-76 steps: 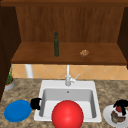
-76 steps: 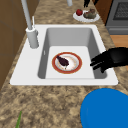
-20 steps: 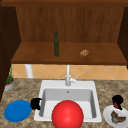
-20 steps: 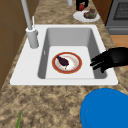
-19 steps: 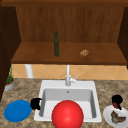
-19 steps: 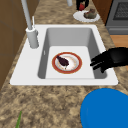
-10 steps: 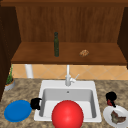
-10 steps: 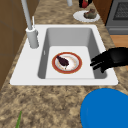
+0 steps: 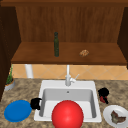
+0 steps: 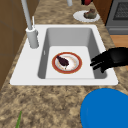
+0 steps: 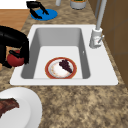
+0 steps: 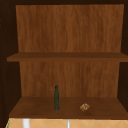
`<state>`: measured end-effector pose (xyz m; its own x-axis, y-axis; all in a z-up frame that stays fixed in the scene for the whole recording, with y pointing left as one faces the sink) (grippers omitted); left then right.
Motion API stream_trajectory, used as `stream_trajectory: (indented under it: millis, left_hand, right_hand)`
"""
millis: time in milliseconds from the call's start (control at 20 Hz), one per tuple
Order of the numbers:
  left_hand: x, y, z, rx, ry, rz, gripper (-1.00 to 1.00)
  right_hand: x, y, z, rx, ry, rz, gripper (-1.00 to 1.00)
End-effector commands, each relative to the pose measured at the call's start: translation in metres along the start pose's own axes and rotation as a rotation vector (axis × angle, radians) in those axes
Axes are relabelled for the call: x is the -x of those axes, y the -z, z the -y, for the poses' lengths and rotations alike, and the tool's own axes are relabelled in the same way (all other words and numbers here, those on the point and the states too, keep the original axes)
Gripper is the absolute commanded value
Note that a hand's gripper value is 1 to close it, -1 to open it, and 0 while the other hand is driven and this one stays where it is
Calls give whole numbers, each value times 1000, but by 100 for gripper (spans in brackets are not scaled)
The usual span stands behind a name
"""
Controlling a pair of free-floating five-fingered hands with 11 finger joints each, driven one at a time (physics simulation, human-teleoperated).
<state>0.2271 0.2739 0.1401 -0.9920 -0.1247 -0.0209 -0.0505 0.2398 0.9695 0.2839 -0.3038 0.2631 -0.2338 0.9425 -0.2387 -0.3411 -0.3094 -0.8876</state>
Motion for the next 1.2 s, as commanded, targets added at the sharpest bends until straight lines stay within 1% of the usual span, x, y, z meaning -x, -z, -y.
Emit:
stream_trajectory:
  millis: [0, 200, 350, 500, 800, 1000, 1150]
  left_hand:
    - [0, 0, 0, 0, 0, 0, 0]
    - [0, 0, 0, 0, 0, 0, 0]
    - [0, 0, 0, 0, 0, 0, 0]
    - [0, 0, 0, 0, 0, 0, 0]
    - [0, 0, 0, 0, 0, 0, 0]
    - [0, 0, 0, 0, 0, 0, 0]
    - [0, 0, 0, 0, 0, 0, 0]
  right_hand:
    - [-23, -4, 27, -26, 14, 10, 100]
    - [-46, -10, 52, -30, 33, 18, 100]
    - [-57, -24, 61, -48, 59, 37, 100]
    - [-66, -39, 74, -33, 89, 51, 100]
    - [-83, -73, 93, -10, 135, 79, 100]
    - [-92, -95, 106, 8, 152, 83, 100]
    - [-95, -107, 123, 21, 146, 88, 100]
